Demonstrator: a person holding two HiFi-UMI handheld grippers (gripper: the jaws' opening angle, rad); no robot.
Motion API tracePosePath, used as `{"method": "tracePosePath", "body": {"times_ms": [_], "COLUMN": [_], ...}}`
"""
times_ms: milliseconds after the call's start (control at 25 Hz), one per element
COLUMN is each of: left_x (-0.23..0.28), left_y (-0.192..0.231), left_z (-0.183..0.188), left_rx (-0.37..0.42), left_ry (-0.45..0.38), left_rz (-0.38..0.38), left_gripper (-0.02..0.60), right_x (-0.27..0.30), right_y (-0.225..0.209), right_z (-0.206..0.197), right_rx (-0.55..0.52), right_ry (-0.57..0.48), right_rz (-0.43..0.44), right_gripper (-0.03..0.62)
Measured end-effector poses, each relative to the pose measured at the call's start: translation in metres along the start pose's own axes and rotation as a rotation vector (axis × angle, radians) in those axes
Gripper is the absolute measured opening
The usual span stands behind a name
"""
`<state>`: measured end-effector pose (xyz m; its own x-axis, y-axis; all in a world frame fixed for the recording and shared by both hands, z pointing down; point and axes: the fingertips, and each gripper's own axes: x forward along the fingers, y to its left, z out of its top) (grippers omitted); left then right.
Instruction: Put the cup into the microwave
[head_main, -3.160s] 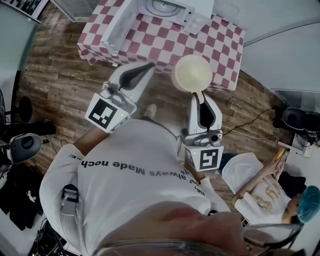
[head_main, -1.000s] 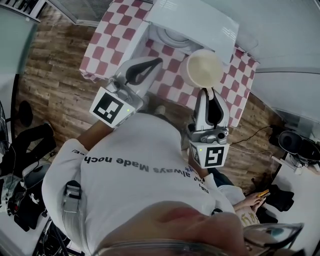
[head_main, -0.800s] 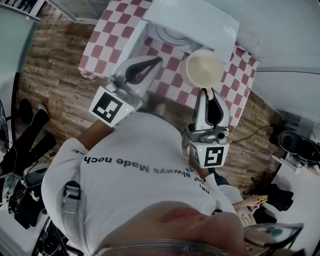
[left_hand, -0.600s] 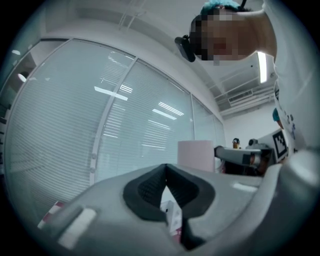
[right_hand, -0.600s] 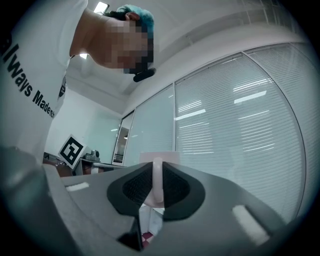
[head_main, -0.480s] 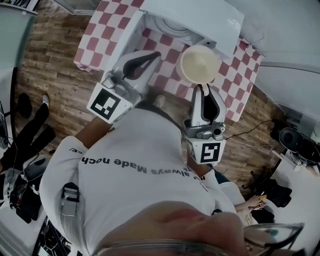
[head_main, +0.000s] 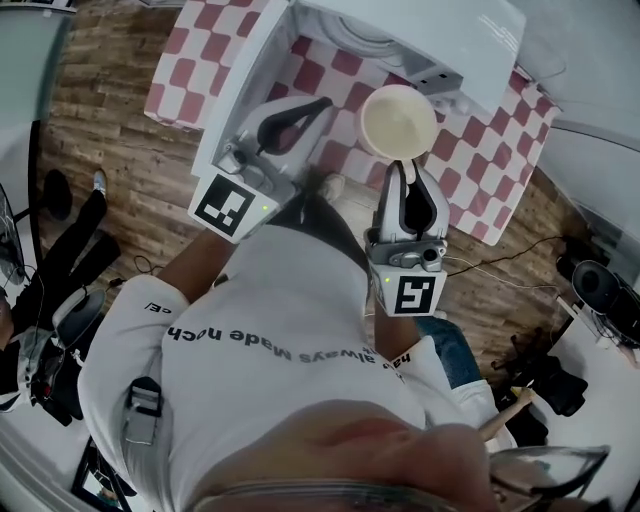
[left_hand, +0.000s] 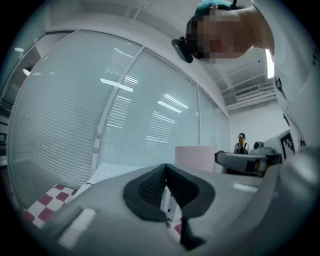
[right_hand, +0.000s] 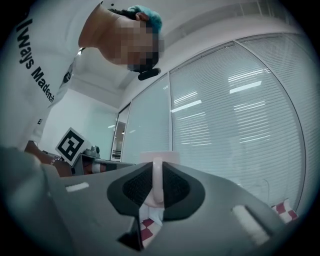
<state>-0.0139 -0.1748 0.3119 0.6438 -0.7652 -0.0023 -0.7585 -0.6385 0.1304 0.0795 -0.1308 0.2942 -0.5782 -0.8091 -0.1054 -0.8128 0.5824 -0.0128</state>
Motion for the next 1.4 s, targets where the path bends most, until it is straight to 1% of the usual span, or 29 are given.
{"method": "tracePosePath", "body": {"times_ms": [280,400,480,680,1000,1200,1400], "left_x": [0.023,0.03,0.034,0.043,0.065,0.077,0.088], "left_y": [0.019,0.032,0.04,0.054,0.08,0.101,0.119], "left_z": [-0.056,-0.078,-0.092,-0.122,-0.16,-0.176,-0.191], "left_rx": [0.017,0.007,-0.003,-0.011,-0.012,-0.021,-0.028], "left_ry": [0.016,0.024,0.03,0.053,0.078,0.083,0.098], "left_rz": [0.022,0.054,0.072,0.081,0.102,0.121,0.121], "left_gripper": [0.003,0.003,0.003,0.003,0.003,0.003,0.003], "right_x": [0.016,0.02,0.025,0.039,0.072,0.091,0.112], "right_y": [-0.014,-0.02,-0.026,-0.04,-0.057,-0.063,-0.067], "right_z": [-0.06,-0.089,-0.104,-0.143,-0.19,-0.218,-0.242], "right_rx": [0.002,-0.005,-0.001,-0.011,-0.025,-0.037,-0.035], "right_ry": [0.011,0.035,0.044,0.078,0.102,0.127,0.146], "right_rz": [-0.015,-0.013,-0.029,-0.039,-0.039,-0.032,-0.029], "right_gripper": [0.038,0.038,0.038,0.038,0.038,0.038,0.038]}}
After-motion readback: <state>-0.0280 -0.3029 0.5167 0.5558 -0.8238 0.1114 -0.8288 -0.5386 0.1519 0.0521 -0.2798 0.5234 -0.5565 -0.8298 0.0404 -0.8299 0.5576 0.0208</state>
